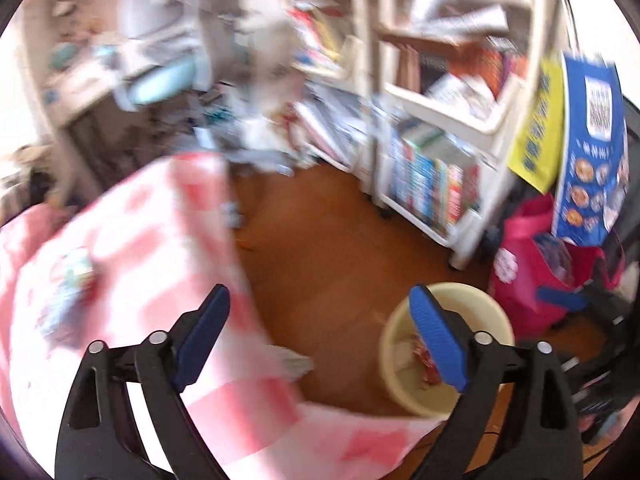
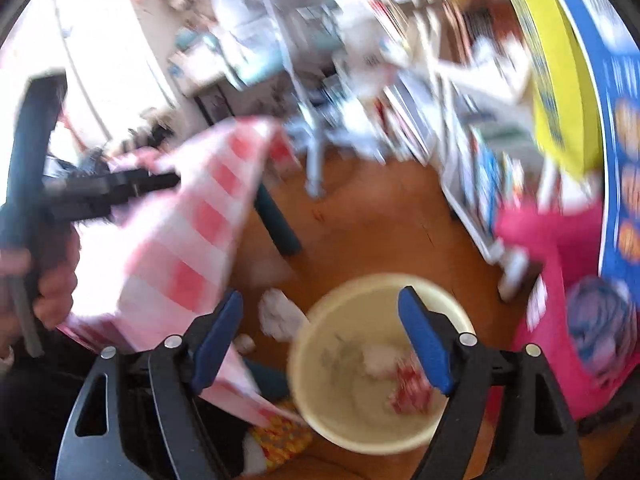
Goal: Collect trash
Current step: 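Open both tools above the yellow bin to drop the wrapper and tissue, then move both open tools back over the table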
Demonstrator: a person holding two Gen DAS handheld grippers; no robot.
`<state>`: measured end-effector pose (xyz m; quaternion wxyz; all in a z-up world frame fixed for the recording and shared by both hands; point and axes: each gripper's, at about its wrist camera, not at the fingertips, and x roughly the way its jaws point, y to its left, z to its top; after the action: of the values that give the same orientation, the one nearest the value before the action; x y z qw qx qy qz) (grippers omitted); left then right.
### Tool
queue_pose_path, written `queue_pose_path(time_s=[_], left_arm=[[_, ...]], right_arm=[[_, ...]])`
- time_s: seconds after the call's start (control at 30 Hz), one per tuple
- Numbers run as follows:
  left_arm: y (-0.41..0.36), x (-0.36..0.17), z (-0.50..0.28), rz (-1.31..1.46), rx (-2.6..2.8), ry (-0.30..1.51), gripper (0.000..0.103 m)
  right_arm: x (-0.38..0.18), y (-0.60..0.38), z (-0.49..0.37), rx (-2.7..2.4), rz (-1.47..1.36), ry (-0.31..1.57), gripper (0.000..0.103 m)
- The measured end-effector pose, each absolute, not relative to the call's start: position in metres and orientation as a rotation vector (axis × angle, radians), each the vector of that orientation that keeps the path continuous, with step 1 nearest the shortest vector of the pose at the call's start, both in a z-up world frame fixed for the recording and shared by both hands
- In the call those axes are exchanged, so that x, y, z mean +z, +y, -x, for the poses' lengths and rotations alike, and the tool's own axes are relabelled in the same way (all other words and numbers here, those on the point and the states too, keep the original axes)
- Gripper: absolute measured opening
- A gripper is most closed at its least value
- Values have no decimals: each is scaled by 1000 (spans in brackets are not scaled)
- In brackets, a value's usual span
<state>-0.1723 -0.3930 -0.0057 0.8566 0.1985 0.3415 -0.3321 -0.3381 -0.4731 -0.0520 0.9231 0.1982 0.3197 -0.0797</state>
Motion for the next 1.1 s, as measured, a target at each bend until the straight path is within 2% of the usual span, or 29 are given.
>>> queue_pose_path(time_s=[0.07, 0.27, 0.57, 0.77, 0.97, 1.1], left_arm=[[-354, 11, 172, -377, -636, 684, 93], [-244, 39, 146, -251, -491, 639, 95], [-131, 34, 83, -132, -362, 633, 95], [-82, 28, 58, 4, -320, 690, 95], [-79, 40, 49, -34, -269, 665, 96], [-73, 52, 33, -94, -233, 641, 96]], right_arm=[[-25, -459, 338, -150, -361, 599, 83], [40, -405, 317, -215, -150, 578, 90], [60, -336, 231, -277, 13, 618, 93], [60, -289, 188, -212, 85, 647, 93], [70, -257, 161, -175, 143, 614, 95], [73, -251, 149, -170, 70, 577, 95]])
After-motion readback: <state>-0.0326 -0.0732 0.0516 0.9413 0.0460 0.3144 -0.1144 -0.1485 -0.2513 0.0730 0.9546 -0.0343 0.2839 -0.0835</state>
